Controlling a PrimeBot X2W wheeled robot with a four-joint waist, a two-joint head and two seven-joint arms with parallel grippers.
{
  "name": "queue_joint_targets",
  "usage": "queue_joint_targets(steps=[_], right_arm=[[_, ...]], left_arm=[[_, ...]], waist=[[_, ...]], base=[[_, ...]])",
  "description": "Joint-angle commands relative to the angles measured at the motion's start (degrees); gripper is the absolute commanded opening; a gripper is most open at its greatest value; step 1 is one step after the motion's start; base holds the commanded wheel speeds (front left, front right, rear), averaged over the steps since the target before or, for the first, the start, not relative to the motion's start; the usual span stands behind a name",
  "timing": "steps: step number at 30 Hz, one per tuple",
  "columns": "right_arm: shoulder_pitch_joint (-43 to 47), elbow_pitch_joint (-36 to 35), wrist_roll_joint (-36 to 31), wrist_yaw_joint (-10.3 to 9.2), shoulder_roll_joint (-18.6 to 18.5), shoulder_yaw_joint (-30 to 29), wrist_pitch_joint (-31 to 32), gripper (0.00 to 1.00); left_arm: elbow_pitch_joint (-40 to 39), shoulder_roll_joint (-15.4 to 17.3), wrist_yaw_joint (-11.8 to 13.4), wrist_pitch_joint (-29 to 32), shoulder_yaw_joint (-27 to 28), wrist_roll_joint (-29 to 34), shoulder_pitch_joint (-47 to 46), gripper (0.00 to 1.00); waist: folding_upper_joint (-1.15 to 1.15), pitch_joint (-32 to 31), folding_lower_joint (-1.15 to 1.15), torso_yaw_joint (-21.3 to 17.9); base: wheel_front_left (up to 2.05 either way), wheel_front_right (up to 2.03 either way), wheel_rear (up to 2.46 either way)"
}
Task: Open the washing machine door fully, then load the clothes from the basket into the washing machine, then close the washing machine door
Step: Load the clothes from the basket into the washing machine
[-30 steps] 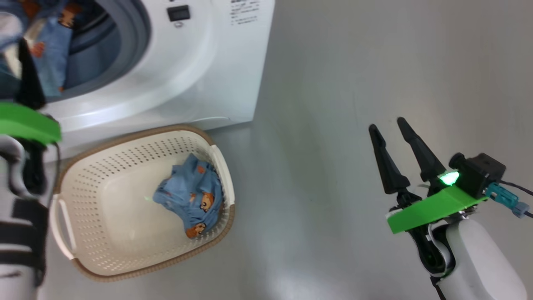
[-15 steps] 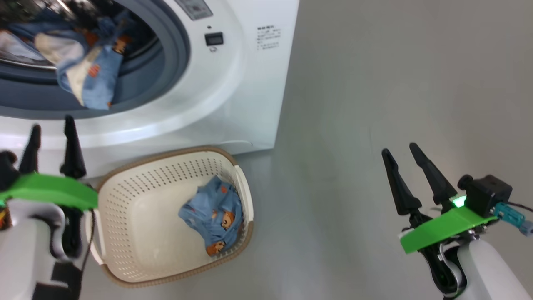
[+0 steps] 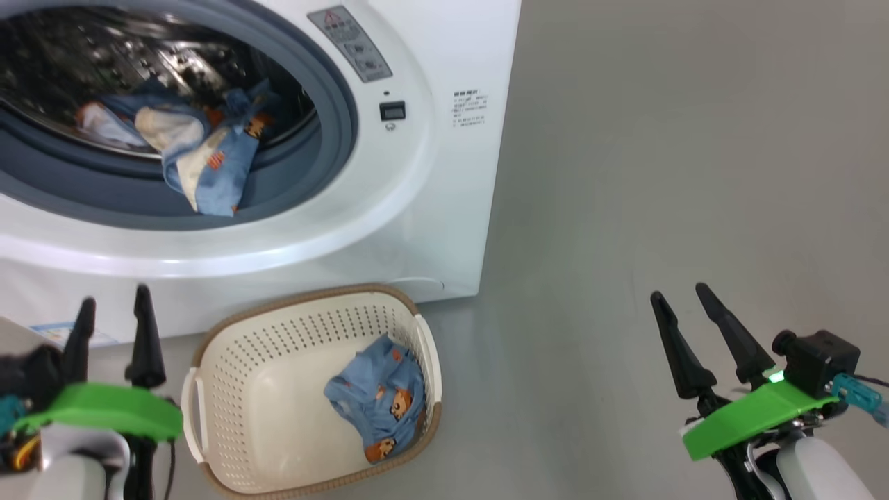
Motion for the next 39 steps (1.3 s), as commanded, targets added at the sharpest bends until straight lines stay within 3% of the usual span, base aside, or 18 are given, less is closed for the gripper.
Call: queue_joint_targets(steps=[1,19,39], right_arm=[[1.39,-1.14,0.72,0.09,-0.82,0.8,-0.69,1.0],[5.91,-1.69,1.3,0.09,-1.66,-0.65,-0.69,1.0],[6.06,-2.02,1.24,0.09,-1.29,-0.56,-0.69,1.0]], left_arm=[[-2.52,1.58,-0.09,-0.3,2.22,0.69,1.76,1.0],[-12.64,-1.99,-0.09,-0.3,5.37,1.87,17.0,1.0],[-13.65,-2.44,-0.09,-0.3,5.79,2.15,17.75,1.0]], waist=[[0.0,-1.92,0.0,0.13],[0.0,-6.37,0.0,-0.46],[0.0,-6.16,0.0,-0.22]], base=[[0.0,0.0,0.0],[0.0,0.0,0.0],[0.0,0.0,0.0]])
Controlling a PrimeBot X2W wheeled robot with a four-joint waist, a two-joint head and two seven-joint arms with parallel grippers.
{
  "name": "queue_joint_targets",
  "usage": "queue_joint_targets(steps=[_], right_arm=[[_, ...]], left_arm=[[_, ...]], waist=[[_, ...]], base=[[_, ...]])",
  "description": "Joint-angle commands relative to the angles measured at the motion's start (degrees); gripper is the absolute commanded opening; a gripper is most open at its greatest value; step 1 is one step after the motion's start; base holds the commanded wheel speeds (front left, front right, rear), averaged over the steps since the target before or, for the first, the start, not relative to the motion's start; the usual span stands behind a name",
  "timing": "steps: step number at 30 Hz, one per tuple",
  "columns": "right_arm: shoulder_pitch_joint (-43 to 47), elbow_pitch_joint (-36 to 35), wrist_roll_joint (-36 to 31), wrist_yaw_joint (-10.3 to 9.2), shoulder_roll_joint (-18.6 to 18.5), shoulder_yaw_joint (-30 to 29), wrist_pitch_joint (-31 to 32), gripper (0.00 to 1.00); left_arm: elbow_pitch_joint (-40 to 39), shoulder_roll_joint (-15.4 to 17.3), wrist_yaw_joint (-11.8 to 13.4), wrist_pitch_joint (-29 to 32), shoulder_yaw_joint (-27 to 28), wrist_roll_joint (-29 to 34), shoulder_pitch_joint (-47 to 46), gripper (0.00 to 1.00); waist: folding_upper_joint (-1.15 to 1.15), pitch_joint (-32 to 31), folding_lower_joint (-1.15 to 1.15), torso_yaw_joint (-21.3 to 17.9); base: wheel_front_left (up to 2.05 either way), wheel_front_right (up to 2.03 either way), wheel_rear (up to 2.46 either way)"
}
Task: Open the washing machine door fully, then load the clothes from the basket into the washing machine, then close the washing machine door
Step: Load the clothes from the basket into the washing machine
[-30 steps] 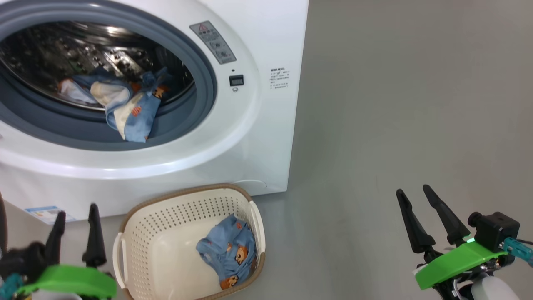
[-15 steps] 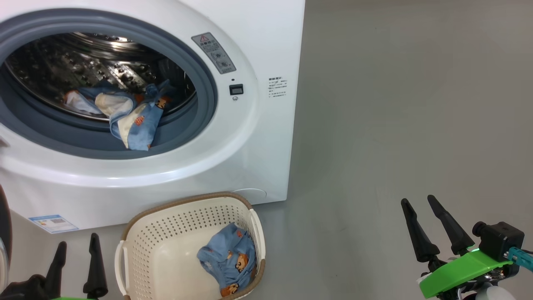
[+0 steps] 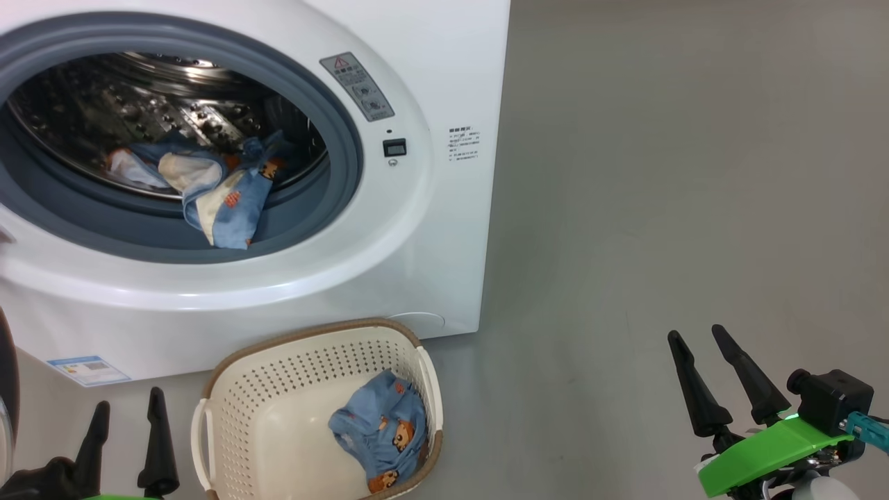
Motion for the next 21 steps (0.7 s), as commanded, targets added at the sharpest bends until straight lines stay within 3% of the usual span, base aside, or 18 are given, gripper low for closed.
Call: queue_joint_targets(steps=[1,10,21], right_arm=[[0.01,-1.59,0.21,0.09,-0.65,1.13,-0.69,1.0],[-0.84,-2.05,-0.13,0.09,-0.07,1.05,-0.69,1.0],[-3.12,-2.7,-0.79,0.09,0.95,0.92,-0.69,1.0]], left_arm=[[-1.57,0.93,-0.09,-0.32,1.99,0.56,-0.86,1.0],[-0.92,0.91,-0.09,-0.32,1.2,0.08,-1.83,1.0],[3.6,1.84,-0.09,-0.32,-4.09,-2.39,-5.27,1.0]], waist=[[0.0,0.26,0.0,0.0],[0.0,2.38,0.0,-0.21],[0.0,6.75,0.0,-0.7]], base=[[0.0,0.0,0.0],[0.0,0.0,0.0],[0.0,0.0,0.0]])
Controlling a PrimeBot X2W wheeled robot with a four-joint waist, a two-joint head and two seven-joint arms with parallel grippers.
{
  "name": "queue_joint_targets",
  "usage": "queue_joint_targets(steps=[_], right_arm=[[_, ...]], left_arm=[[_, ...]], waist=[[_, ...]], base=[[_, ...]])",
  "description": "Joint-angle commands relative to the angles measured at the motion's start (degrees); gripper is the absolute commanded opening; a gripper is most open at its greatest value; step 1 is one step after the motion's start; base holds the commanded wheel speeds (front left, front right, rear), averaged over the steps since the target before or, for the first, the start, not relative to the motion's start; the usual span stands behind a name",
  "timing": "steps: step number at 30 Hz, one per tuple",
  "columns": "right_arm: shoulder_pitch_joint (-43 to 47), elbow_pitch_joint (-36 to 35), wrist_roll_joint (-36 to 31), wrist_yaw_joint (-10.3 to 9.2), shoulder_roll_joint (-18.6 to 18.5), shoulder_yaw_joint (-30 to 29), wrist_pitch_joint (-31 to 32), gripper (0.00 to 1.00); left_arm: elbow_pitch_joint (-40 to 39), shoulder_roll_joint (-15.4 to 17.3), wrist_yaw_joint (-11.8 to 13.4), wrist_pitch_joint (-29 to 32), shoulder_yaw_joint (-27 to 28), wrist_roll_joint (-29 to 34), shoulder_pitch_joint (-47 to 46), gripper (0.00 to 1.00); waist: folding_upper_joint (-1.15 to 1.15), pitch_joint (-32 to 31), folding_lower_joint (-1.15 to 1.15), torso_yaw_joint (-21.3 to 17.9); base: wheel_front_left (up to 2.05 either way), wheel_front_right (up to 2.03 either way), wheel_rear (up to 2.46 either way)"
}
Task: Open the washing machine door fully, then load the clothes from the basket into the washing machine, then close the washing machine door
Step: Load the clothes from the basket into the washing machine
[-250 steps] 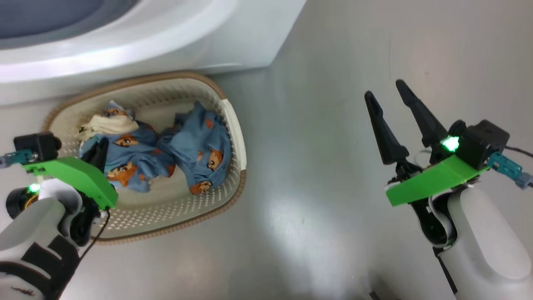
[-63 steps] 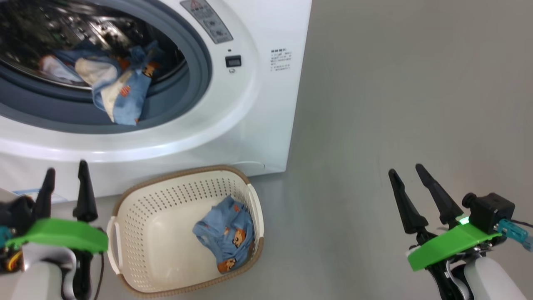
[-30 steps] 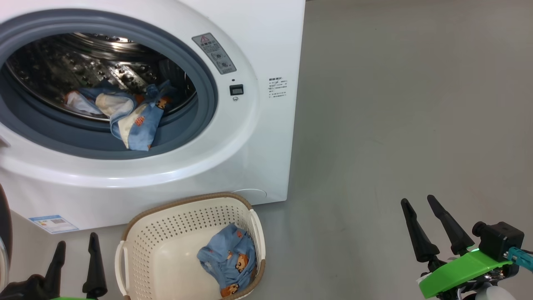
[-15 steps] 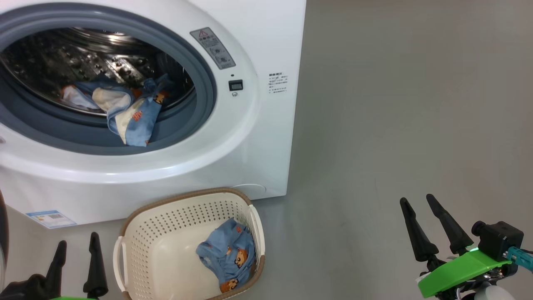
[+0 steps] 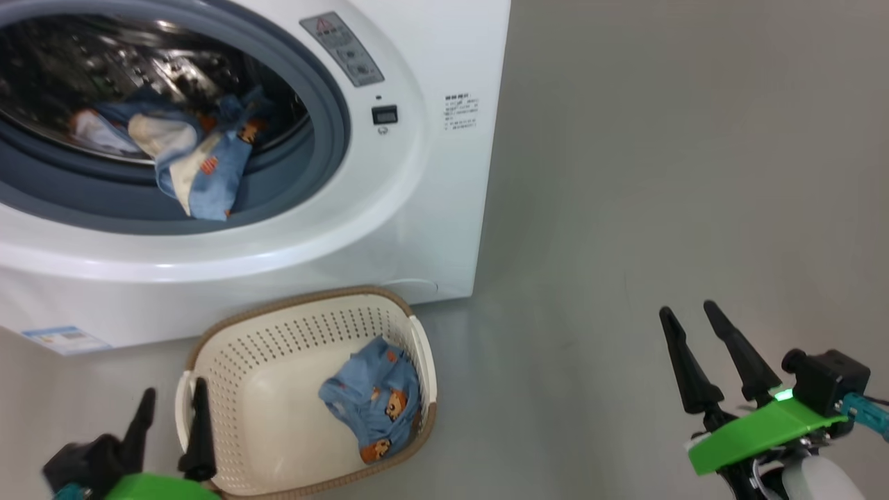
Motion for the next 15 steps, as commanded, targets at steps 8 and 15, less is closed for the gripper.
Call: queue_joint_targets(steps=[8,15], right_arm=[[-3.76,-2.07,-1.48,0.09,0.5,1.19,-0.69,1.0],[-7.21,-3.2,-2.5,0.09,1.56,0.45,-0.69,1.0]], left_arm=[[7.3,2.92,-0.09,-0.33,-4.15,-3.3,-7.9,1.0],[13.98,4.91,-0.09,-0.33,-9.27,-6.2,-15.32,1.0]], waist=[[0.0,7.15,0.0,-0.78],[0.0,13.49,0.0,-1.47]], base=[[0.0,0.0,0.0],[0.0,0.0,0.0]])
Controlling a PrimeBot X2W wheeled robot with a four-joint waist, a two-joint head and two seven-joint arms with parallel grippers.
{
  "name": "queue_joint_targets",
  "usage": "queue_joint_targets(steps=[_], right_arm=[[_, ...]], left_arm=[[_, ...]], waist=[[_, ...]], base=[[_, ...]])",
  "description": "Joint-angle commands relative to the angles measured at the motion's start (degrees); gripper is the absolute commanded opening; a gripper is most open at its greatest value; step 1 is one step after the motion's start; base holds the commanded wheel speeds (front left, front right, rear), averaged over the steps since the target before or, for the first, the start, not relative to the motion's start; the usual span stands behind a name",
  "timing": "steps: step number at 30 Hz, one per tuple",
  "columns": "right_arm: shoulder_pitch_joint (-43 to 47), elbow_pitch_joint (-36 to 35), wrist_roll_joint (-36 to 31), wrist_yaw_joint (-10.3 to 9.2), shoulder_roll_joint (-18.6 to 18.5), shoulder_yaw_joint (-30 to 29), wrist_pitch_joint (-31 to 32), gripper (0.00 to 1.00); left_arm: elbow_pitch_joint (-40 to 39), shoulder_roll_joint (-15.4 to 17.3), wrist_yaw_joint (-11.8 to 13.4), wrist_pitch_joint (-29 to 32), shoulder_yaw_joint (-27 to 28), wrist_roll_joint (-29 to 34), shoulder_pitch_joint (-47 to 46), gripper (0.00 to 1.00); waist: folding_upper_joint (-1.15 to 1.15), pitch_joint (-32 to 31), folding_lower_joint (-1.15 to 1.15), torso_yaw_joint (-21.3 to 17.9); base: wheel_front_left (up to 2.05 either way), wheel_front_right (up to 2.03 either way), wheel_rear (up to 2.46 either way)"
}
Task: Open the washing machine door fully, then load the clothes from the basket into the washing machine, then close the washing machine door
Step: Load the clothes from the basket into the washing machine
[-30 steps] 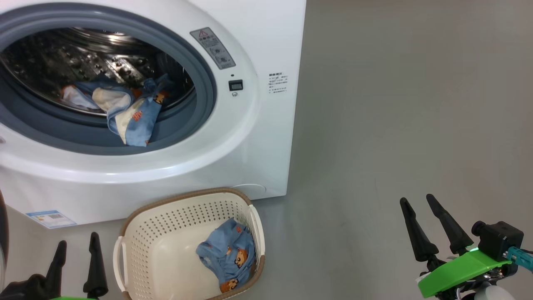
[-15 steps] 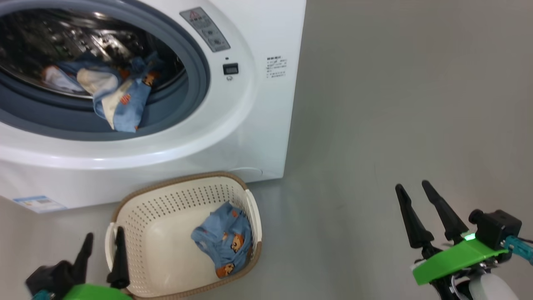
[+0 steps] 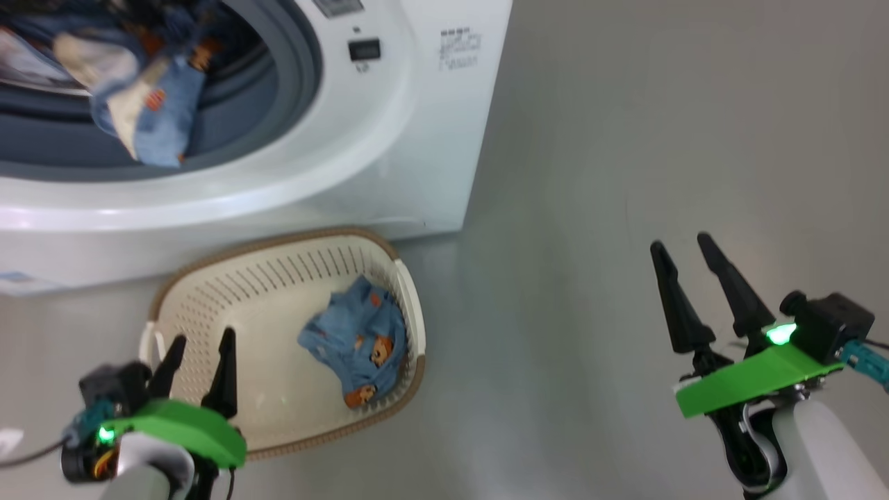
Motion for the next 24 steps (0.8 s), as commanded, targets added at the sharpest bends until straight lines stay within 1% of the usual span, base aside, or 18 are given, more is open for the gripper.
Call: queue_joint_targets(steps=[1,10,17,24], right_arm=[[-1.14,-1.65,-0.85,0.09,0.16,0.7,-0.69,1.0],[-4.71,-2.07,-1.89,0.09,1.64,1.62,-0.69,1.0],[-4.88,-1.51,-2.02,0.09,2.3,2.17,-0.69,1.0],[-4.84,-1.45,-1.72,0.09,1.96,2.57,-0.69,1.0]], left_arm=[[0.84,2.22,-0.09,-0.37,0.47,-0.82,-2.81,1.0],[7.75,4.57,-0.09,-0.37,-7.05,-4.61,-11.61,1.0],[9.67,5.48,-0.09,-0.37,-9.64,-6.4,-13.77,1.0],[9.9,5.65,-0.09,-0.37,-10.88,-7.28,-14.4,1.0]], waist=[[0.0,4.74,0.0,-0.76],[0.0,10.18,0.0,-2.19],[0.0,9.63,0.0,-3.03],[0.0,8.56,0.0,-3.23]], base=[[0.0,0.0,0.0],[0.0,0.0,0.0],[0.0,0.0,0.0],[0.0,0.0,0.0]])
